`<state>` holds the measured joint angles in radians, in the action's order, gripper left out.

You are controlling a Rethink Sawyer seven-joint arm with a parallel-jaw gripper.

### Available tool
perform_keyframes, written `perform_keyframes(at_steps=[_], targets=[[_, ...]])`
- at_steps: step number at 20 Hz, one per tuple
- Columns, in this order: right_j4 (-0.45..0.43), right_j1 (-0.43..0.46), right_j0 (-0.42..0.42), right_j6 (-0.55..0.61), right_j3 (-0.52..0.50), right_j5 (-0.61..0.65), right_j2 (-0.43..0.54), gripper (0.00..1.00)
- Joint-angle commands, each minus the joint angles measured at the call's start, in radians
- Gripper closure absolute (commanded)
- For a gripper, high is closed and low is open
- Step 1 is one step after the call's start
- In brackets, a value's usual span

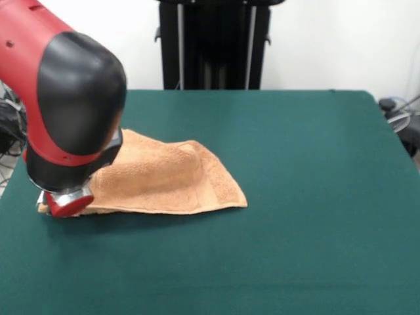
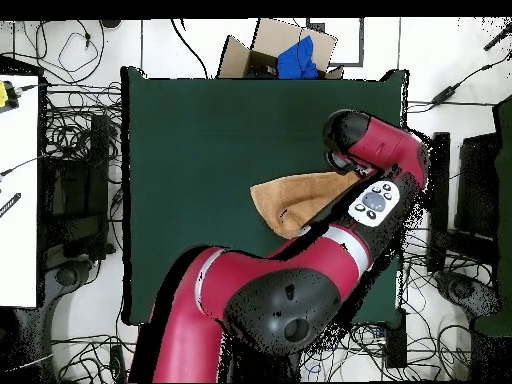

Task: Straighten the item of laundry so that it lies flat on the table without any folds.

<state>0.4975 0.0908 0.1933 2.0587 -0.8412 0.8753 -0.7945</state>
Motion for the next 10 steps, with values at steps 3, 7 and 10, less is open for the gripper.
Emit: perform_keyframes(at_steps=[3,7,10], targets=[[-0.071,-0.009,0.065,0.0,0.221,0.224,0.014,1.0],[-0.091,-0.014,0.067,0.012,0.229,0.235,0.031,1.0],[-0.108,-0.019,0.065,0.021,0.223,0.228,0.043,1.0]])
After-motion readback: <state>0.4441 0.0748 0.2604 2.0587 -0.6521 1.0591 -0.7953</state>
